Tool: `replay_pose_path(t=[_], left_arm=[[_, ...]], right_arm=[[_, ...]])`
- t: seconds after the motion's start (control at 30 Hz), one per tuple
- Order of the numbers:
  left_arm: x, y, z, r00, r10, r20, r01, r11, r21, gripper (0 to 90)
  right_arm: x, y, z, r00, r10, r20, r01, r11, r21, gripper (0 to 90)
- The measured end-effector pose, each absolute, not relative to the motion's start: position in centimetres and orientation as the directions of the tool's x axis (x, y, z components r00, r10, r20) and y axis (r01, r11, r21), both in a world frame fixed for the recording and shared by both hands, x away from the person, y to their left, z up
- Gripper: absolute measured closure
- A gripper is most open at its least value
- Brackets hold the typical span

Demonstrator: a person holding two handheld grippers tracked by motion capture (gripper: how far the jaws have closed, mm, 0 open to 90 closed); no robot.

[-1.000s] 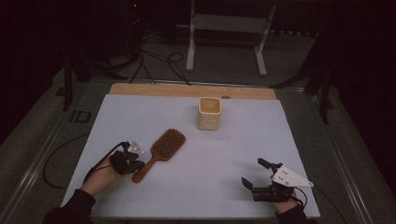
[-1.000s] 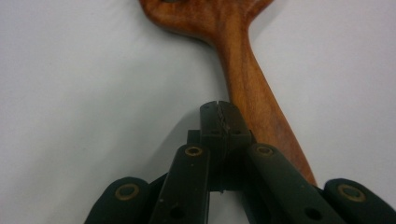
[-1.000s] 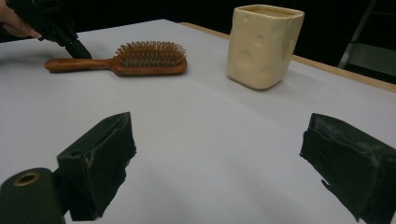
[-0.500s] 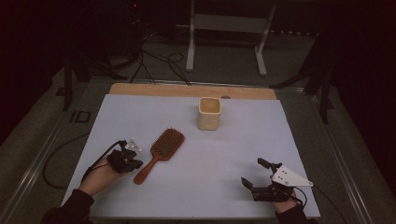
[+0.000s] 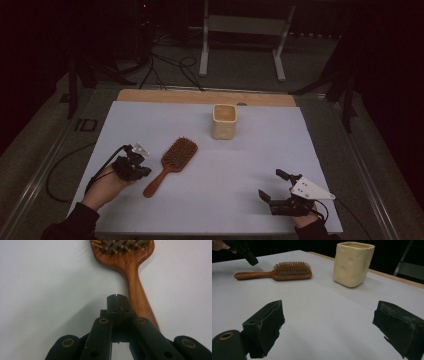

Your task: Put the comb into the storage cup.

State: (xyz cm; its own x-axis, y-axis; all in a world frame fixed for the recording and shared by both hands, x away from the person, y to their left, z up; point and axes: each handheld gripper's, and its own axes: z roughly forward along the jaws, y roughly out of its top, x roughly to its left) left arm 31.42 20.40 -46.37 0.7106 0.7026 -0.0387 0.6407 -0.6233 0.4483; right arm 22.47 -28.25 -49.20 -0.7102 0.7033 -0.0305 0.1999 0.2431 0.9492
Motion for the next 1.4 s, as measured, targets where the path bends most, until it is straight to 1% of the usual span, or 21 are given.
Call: replay_pose_path(t=[0.27,0.3,0.4,0.43,0.5,0.57,0.63,0.67,0.7,0.73,0.77,0.97,1.07,1.1,1.17,1.2,1.27,1.4], left_arm=[[31.2,19.3,-44.5,0.721,0.690,-0.059,0.627,-0.614,0.479,90.0],[31.2,19.2,-44.4,0.721,0.690,-0.067,0.628,-0.609,0.483,87.3],[31.3,18.8,-43.9,0.720,0.690,-0.075,0.629,-0.604,0.489,84.8],[31.3,18.7,-43.8,0.717,0.693,-0.073,0.631,-0.601,0.491,82.1],[31.4,18.3,-43.6,0.712,0.700,-0.064,0.631,-0.597,0.494,81.0],[31.4,17.9,-43.3,0.713,0.698,-0.064,0.630,-0.598,0.495,76.9],[31.5,17.6,-43.2,0.708,0.702,-0.077,0.638,-0.588,0.496,72.6],[31.6,17.5,-43.1,0.709,0.700,-0.083,0.640,-0.589,0.492,66.9],[31.7,17.3,-43.1,0.703,0.707,-0.085,0.648,-0.586,0.487,66.9],[31.8,17.2,-43.1,0.697,0.712,-0.081,0.652,-0.584,0.484,62.1],[31.9,17.0,-43.1,0.698,0.712,-0.083,0.653,-0.584,0.481,62.1],[32.3,16.0,-43.5,0.670,0.736,-0.100,0.685,-0.560,0.465,46.8],[32.4,15.4,-44.0,0.667,0.740,-0.092,0.691,-0.566,0.449,37.2],[32.4,15.2,-44.2,0.665,0.742,-0.086,0.693,-0.571,0.440,31.1],[32.4,14.8,-44.6,0.655,0.752,-0.066,0.701,-0.574,0.423,22.0],[32.5,14.8,-44.7,0.646,0.760,-0.074,0.712,-0.565,0.417,16.9],[32.6,14.6,-45.1,0.633,0.770,-0.081,0.725,-0.552,0.411,13.9],[33.0,14.5,-46.0,0.603,0.794,-0.070,0.754,-0.539,0.375,3.3]], right_arm=[[22.4,-28.2,-49.2,-0.711,0.703,-0.034,0.198,0.246,0.949,8.4],[22.5,-28.3,-49.2,-0.711,0.703,-0.031,0.200,0.244,0.949,8.5],[22.5,-28.2,-49.2,-0.711,0.702,-0.032,0.198,0.244,0.949,8.5],[22.5,-28.2,-49.2,-0.710,0.704,-0.032,0.200,0.245,0.949,8.5],[22.5,-28.2,-49.2,-0.710,0.704,-0.031,0.200,0.244,0.949,8.4],[22.5,-28.2,-49.2,-0.711,0.703,-0.033,0.198,0.245,0.949,8.4],[22.5,-28.2,-49.2,-0.710,0.703,-0.034,0.198,0.246,0.949,8.4],[22.5,-28.2,-49.2,-0.710,0.703,-0.030,0.200,0.242,0.949,8.5],[22.5,-28.2,-49.2,-0.710,0.703,-0.030,0.200,0.242,0.949,8.5],[22.5,-28.2,-49.2,-0.711,0.702,-0.032,0.198,0.244,0.949,8.4],[22.5,-28.2,-49.2,-0.711,0.702,-0.032,0.198,0.244,0.949,8.4],[22.5,-28.1,-49.2,-0.711,0.703,-0.032,0.199,0.245,0.949,8.4],[22.5,-28.1,-49.2,-0.711,0.702,-0.030,0.201,0.245,0.949,8.4],[22.5,-28.1,-49.2,-0.711,0.702,-0.033,0.199,0.246,0.949,8.4],[22.5,-28.1,-49.2,-0.712,0.702,-0.034,0.200,0.249,0.948,8.4],[22.5,-28.1,-49.2,-0.712,0.702,-0.032,0.200,0.247,0.948,8.5],[22.5,-28.1,-49.2,-0.712,0.702,-0.033,0.200,0.247,0.948,8.4],[22.5,-28.1,-49.2,-0.712,0.702,-0.032,0.201,0.246,0.948,8.5]])
